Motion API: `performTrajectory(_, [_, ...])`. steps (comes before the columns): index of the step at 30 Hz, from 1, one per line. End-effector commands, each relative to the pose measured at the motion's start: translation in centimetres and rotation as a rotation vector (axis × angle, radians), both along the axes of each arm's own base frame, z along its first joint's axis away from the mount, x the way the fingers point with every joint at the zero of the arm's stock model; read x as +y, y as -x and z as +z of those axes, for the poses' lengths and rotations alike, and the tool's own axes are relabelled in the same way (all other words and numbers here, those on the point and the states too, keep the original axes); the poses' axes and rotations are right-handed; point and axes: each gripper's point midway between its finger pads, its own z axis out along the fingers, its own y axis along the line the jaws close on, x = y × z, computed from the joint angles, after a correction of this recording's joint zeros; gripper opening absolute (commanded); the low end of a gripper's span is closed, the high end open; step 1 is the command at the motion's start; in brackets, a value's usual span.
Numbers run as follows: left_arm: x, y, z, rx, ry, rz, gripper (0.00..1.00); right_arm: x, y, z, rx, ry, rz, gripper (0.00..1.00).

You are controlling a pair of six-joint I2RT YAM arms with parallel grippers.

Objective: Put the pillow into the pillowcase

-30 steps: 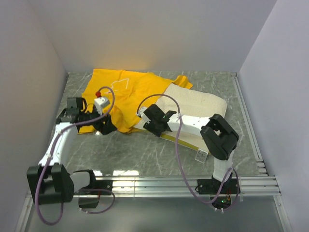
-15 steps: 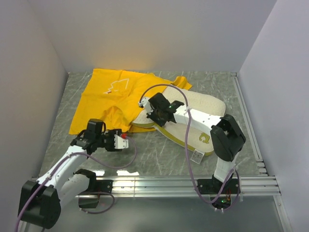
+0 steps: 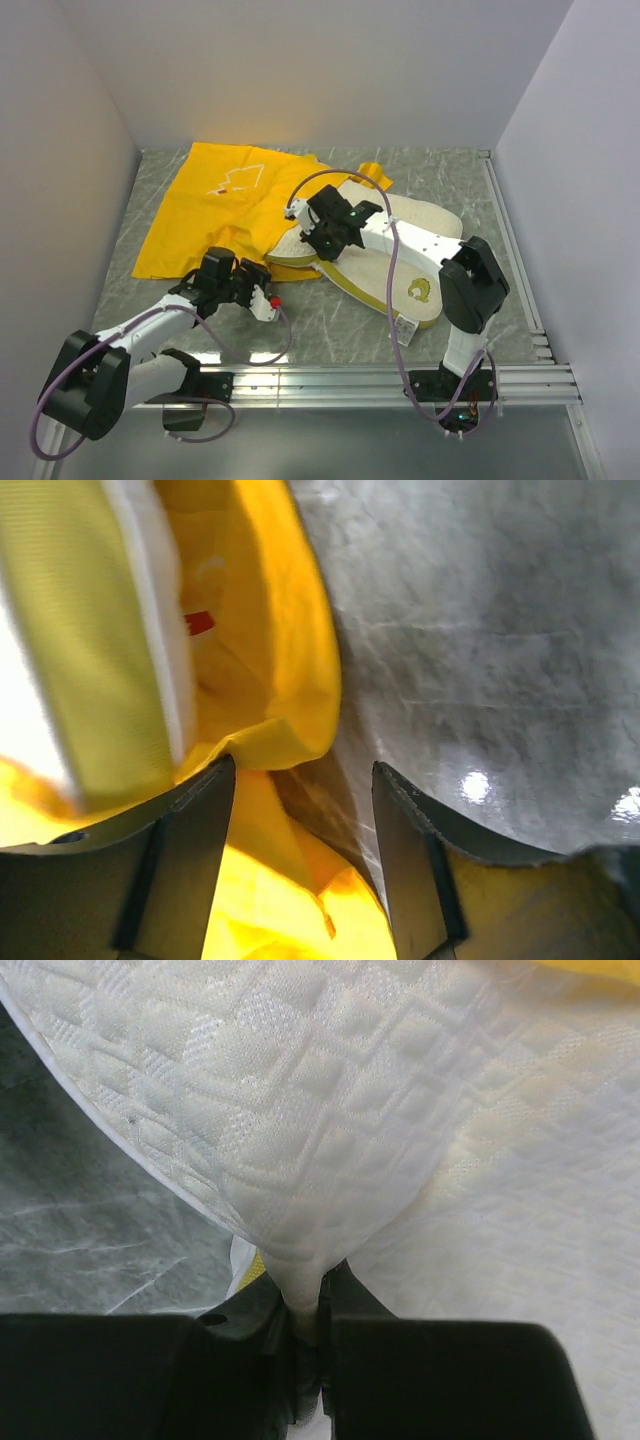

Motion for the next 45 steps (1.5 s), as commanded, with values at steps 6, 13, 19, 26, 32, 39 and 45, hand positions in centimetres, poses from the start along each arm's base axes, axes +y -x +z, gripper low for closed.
performTrajectory(6, [-1.2, -0.4, 0.5, -0.132, -0.053, -0.122, 0.61, 1.6, -1.0, 3.2, -0.026, -0.1, 0.008, 0.0])
performTrajectory(13, [-0.9, 2.7, -0.4, -0.224, -0.105, -0.273, 0.67, 1.6, -1.0, 2.4, 0.005, -0.093, 0.001, 0.0])
performTrajectory(19, [-1.5, 4.0, 1.0, -0.297, -0.046, -0.323, 0.7, 1.6, -0.9, 2.4, 0.018, -0.092, 0.004, 0.0])
performTrajectory(26, [-1.6, 2.8, 1.0, -0.284, -0.062, -0.3, 0.71, 1.7, -0.6, 2.1, 0.034, -0.096, 0.011, 0.0])
performTrajectory(32, [-1.4, -1.4, 0.1, -0.298, -0.146, -0.222, 0.67, 1.8, -0.1, 1.7, 0.052, -0.1, 0.023, 0.0])
performTrajectory(39, [-4.8, -1.1, 1.7, -0.306, -0.07, -0.29, 0.14, 2.5, 0.3, 1.1, 0.096, -0.121, 0.029, 0.0])
performTrajectory(45, [-10.2, 6.5, 4.0, -0.204, 0.073, -0.511, 0.0, 4.5, -0.2, 1.2, 0.145, -0.181, 0.011, 0.0])
